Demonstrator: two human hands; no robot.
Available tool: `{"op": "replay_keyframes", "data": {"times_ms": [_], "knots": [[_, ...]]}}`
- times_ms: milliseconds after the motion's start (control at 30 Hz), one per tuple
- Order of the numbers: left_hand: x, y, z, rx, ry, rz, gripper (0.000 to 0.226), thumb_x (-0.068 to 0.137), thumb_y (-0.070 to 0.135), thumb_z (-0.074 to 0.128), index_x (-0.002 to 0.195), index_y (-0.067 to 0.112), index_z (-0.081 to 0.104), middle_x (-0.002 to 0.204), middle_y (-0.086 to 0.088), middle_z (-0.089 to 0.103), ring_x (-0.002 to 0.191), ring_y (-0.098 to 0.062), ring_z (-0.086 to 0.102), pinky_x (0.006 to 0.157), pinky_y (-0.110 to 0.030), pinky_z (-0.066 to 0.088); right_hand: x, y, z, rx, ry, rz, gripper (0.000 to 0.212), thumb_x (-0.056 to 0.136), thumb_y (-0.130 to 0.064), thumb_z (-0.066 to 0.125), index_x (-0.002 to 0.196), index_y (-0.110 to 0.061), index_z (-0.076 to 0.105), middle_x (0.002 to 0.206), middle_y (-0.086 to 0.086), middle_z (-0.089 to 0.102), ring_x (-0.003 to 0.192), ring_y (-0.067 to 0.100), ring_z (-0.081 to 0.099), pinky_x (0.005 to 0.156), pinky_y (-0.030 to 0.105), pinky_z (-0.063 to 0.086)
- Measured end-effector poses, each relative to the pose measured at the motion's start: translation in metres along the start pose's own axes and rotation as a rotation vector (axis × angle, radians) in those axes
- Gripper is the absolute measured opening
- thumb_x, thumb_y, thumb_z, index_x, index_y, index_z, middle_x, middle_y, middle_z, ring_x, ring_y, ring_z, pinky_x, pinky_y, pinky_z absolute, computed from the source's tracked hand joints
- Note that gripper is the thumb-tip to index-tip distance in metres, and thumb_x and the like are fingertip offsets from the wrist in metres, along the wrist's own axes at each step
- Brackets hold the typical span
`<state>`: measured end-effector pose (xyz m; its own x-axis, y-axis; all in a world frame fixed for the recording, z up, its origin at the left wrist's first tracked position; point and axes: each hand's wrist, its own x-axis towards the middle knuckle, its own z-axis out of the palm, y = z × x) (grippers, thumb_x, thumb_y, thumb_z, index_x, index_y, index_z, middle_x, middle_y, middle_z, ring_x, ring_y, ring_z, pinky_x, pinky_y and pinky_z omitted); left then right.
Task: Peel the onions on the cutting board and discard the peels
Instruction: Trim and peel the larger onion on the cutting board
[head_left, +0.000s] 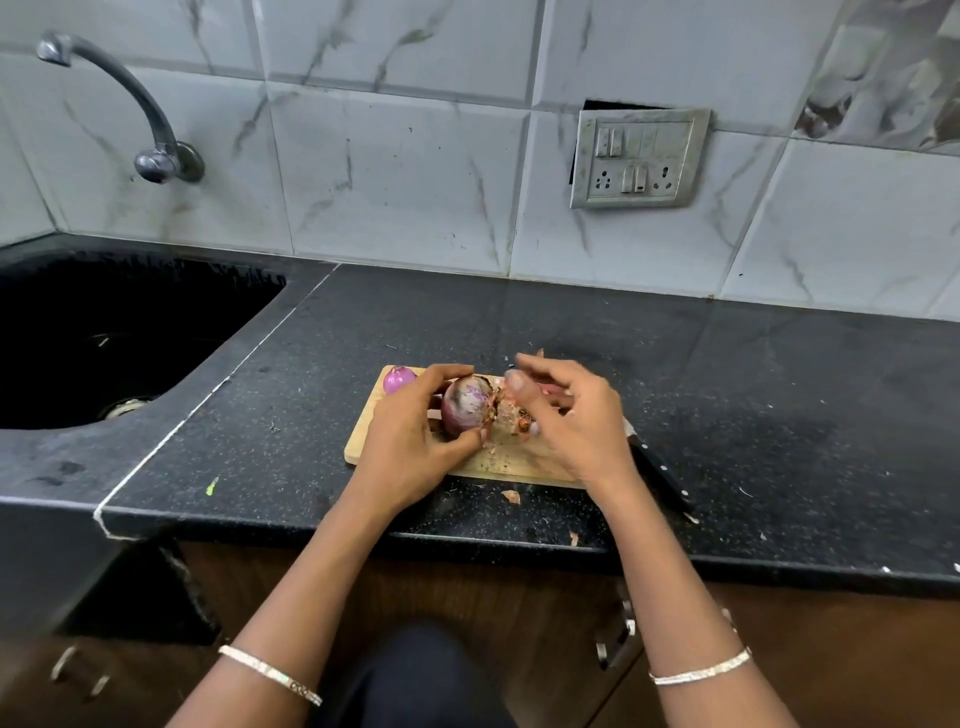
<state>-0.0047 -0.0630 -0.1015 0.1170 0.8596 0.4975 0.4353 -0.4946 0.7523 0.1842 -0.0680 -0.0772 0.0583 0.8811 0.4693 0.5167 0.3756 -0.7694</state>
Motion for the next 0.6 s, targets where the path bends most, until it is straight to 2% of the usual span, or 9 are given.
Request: {"op": "replay_keyframes", "data": {"times_ms": [67, 133, 233, 300, 400, 500, 600], "knots": [[0.008, 0.005, 0.001, -0.031, 0.021, 0.006, 0.058, 0.076, 0.006, 0.084, 0.128, 0.018, 0.062, 0.114, 0.012, 0.068, 0.103, 0.007, 0.064, 0.080, -0.009, 0.053, 0.006, 0.003, 0.012, 0.158, -0.088, 0.020, 0.043, 0.088, -0.043, 0.075, 0.126, -0.023, 0.071, 0.122, -0.006, 0.072, 0.112, 0.005, 0.067, 0.099, 0.036, 0.056], [0.015, 0.007, 0.000, -0.066, 0.030, 0.005, 0.057, 0.077, 0.002, 0.081, 0.128, 0.017, 0.061, 0.114, 0.012, 0.068, 0.100, 0.004, 0.066, 0.077, -0.011, 0.054, 0.012, 0.005, 0.019, 0.286, -0.112, 0.030, 0.040, 0.088, -0.031, 0.078, 0.125, -0.020, 0.071, 0.119, -0.003, 0.074, 0.114, 0.010, 0.068, 0.100, 0.044, 0.055], [0.018, -0.001, 0.004, -0.075, 0.007, -0.024, 0.059, 0.076, 0.000, 0.079, 0.128, 0.017, 0.057, 0.117, 0.010, 0.065, 0.103, -0.001, 0.065, 0.076, -0.014, 0.055, 0.014, 0.008, 0.025, 0.343, -0.023, 0.041, 0.025, 0.087, -0.017, 0.079, 0.112, -0.015, 0.078, 0.106, -0.003, 0.078, 0.105, 0.011, 0.072, 0.099, 0.046, 0.055], [0.015, -0.008, 0.008, -0.037, -0.016, -0.019, 0.066, 0.072, 0.004, 0.080, 0.131, 0.021, 0.054, 0.118, 0.013, 0.062, 0.107, -0.004, 0.064, 0.083, -0.020, 0.057, 0.015, 0.013, 0.027, 0.307, 0.064, 0.040, 0.014, 0.086, -0.016, 0.080, 0.100, -0.016, 0.081, 0.095, -0.006, 0.079, 0.097, 0.011, 0.073, 0.096, 0.048, 0.055], [0.014, -0.011, 0.008, 0.025, -0.039, 0.004, 0.075, 0.069, 0.008, 0.081, 0.136, 0.022, 0.050, 0.118, 0.011, 0.059, 0.108, -0.001, 0.061, 0.089, -0.024, 0.057, 0.015, 0.015, 0.029, 0.255, 0.113, 0.033, 0.008, 0.085, -0.018, 0.080, 0.093, -0.020, 0.082, 0.088, -0.009, 0.079, 0.091, 0.009, 0.074, 0.098, 0.051, 0.053], [0.013, -0.012, 0.008, 0.037, -0.045, 0.018, 0.076, 0.070, 0.012, 0.082, 0.138, 0.019, 0.050, 0.122, 0.006, 0.060, 0.110, -0.005, 0.061, 0.095, -0.031, 0.057, 0.009, 0.015, 0.031, 0.213, 0.123, -0.003, 0.006, 0.089, -0.023, 0.077, 0.093, -0.022, 0.081, 0.089, -0.011, 0.078, 0.091, 0.008, 0.072, 0.095, 0.048, 0.054], [0.012, -0.014, 0.008, 0.029, -0.050, 0.048, 0.070, 0.071, 0.028, 0.076, 0.136, 0.017, 0.053, 0.123, 0.008, 0.060, 0.115, -0.008, 0.060, 0.096, -0.038, 0.057, 0.006, 0.015, 0.031, 0.229, 0.031, -0.035, 0.024, 0.088, -0.036, 0.076, 0.111, -0.028, 0.077, 0.105, -0.013, 0.076, 0.105, 0.007, 0.070, 0.102, 0.041, 0.051]]}}
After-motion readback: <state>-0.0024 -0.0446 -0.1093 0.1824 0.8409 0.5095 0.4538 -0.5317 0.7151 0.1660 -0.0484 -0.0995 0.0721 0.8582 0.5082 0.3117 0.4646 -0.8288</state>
